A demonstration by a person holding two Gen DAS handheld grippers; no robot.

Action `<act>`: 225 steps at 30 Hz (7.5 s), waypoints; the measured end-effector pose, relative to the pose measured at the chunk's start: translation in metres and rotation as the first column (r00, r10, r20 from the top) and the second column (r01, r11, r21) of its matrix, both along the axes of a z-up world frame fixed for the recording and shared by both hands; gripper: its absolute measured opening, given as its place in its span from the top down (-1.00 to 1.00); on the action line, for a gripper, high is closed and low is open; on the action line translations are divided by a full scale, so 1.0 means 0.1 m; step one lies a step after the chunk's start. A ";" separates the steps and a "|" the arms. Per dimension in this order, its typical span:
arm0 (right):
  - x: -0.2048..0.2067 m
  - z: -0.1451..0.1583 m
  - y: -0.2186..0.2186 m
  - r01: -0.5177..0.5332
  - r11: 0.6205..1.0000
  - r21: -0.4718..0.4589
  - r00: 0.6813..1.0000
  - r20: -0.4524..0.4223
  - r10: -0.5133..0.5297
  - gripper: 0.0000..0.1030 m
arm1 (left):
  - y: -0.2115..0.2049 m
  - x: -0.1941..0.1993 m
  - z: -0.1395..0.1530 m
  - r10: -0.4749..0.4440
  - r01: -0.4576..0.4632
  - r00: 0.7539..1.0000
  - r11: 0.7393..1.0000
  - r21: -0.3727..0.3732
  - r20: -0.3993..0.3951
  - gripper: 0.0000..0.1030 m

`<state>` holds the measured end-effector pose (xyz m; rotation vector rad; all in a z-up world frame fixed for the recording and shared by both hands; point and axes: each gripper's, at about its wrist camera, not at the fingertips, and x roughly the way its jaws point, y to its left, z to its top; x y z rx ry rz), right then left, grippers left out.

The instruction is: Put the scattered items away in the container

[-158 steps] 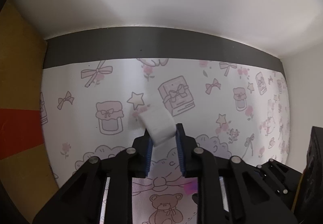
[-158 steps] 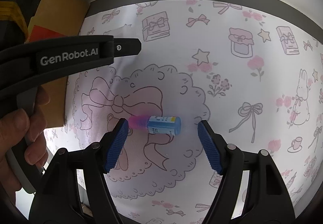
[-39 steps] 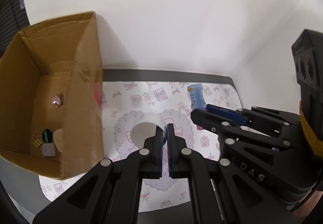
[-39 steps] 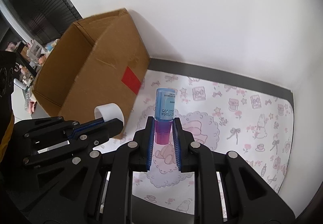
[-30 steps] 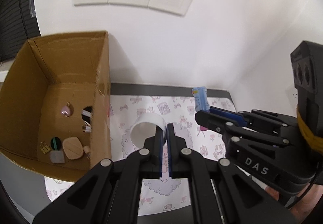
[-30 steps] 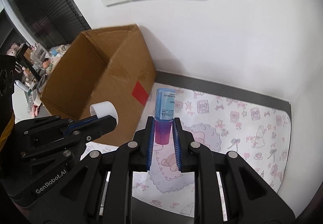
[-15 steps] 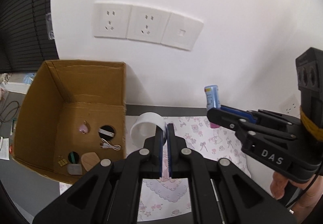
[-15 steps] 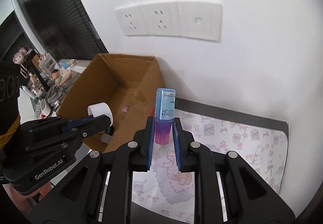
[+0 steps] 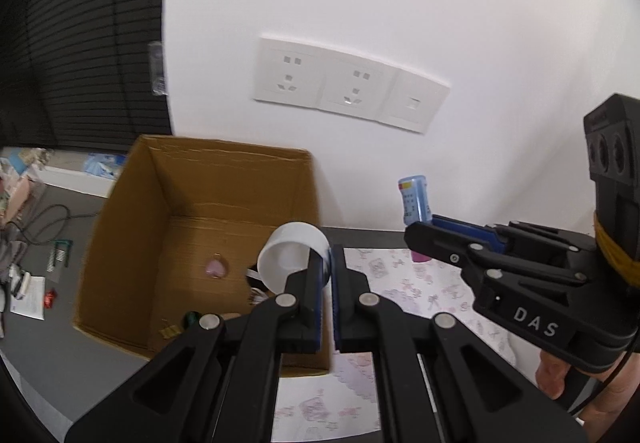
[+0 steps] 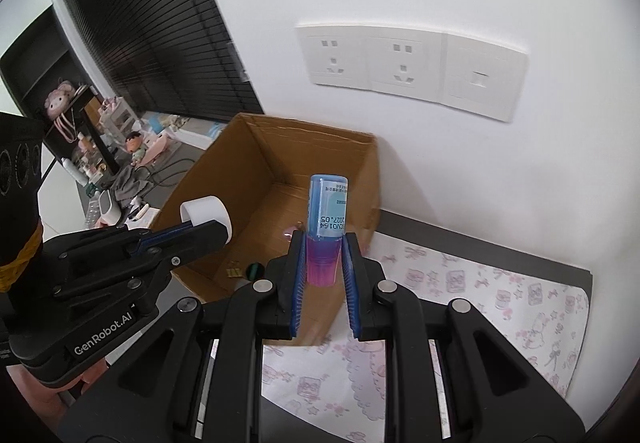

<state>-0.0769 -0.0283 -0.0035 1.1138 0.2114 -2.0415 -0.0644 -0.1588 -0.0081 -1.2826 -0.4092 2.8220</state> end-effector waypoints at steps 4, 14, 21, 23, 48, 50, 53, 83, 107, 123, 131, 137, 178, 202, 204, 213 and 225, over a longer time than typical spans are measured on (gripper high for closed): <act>0.05 0.01 -0.21 -0.020 1.000 -0.003 1.000 -0.002 0.020 0.65 | -0.24 0.06 0.00 0.026 -0.026 1.000 1.000 -0.002 -0.002 0.93; 0.14 -0.06 -0.76 -0.062 0.998 0.027 0.998 0.001 0.062 0.64 | -0.75 0.13 -0.04 0.070 -0.070 0.998 0.998 0.005 0.002 0.93; 0.16 -0.21 -1.04 -0.080 0.996 0.047 0.997 0.025 0.079 0.64 | -1.06 0.10 -0.27 0.102 -0.103 0.994 0.994 0.028 0.043 0.93; 0.15 -0.27 -1.09 -0.086 0.995 0.058 0.996 0.028 0.084 0.64 | -1.13 0.08 -0.33 0.114 -0.116 0.992 0.993 0.036 0.052 0.93; -0.18 -0.85 -1.28 -0.066 0.989 0.130 0.991 0.127 0.049 0.64 | -1.03 -0.11 -1.09 0.044 -0.075 0.976 0.988 0.139 0.212 0.93; -0.19 -0.85 -1.27 -0.065 0.989 0.130 0.990 0.129 0.048 0.64 | -1.02 -0.12 -1.09 0.036 -0.069 0.976 0.987 0.147 0.215 0.92; -0.18 -0.85 -1.28 -0.067 0.989 0.128 0.990 0.129 0.051 0.64 | -1.02 -0.12 -1.09 0.034 -0.067 0.976 0.987 0.145 0.216 0.89; 0.18 -0.70 -1.29 -0.104 0.990 0.091 0.988 0.126 0.092 0.14 | -1.66 0.21 -0.92 0.287 -0.291 0.943 0.957 -0.003 0.169 -0.96; 0.08 -0.56 -0.86 0.007 0.997 0.078 0.994 0.106 -0.015 -1.00 | -1.31 0.25 -0.76 0.238 -0.241 0.961 0.971 0.006 0.142 -0.96; -0.17 -0.45 0.11 0.095 0.995 0.040 0.991 0.094 -0.099 -1.00 | -0.49 0.14 -0.49 0.206 -0.202 0.972 0.978 -0.048 0.114 -0.96; -0.37 -0.31 0.91 0.156 0.987 0.029 0.985 0.077 -0.158 -1.00 | 0.30 0.04 -0.29 0.121 -0.113 0.989 0.990 -0.089 0.088 -0.96; -0.50 -0.29 1.57 0.234 0.972 0.029 0.966 0.101 -0.236 -1.00 | 0.92 0.05 -0.19 0.043 -0.033 0.995 0.994 -0.107 0.085 -0.96; 0.77 0.41 1.69 0.289 0.918 0.272 0.940 0.103 -0.326 -1.00 | 1.01 1.16 0.49 0.026 0.015 0.968 0.987 -0.162 0.250 -0.96; 1.04 0.49 0.97 0.382 0.864 0.327 0.906 0.051 -0.420 -1.00 | 0.22 1.08 0.40 -0.062 0.084 0.956 0.994 -0.065 0.286 -0.96; 1.04 0.50 0.98 0.384 0.864 0.326 0.906 0.048 -0.421 -1.00 | 0.24 1.08 0.41 -0.063 0.087 0.957 0.993 -0.074 0.282 -0.96; 1.02 0.50 1.09 0.402 0.856 0.324 0.898 0.043 -0.438 -1.00 | 0.35 1.06 0.45 -0.078 0.105 0.959 0.991 -0.084 0.274 -0.96; 0.98 0.49 1.16 0.410 0.853 0.324 0.894 0.044 -0.446 -1.00 | 0.43 1.03 0.43 -0.079 0.109 0.955 0.990 -0.090 0.284 -0.96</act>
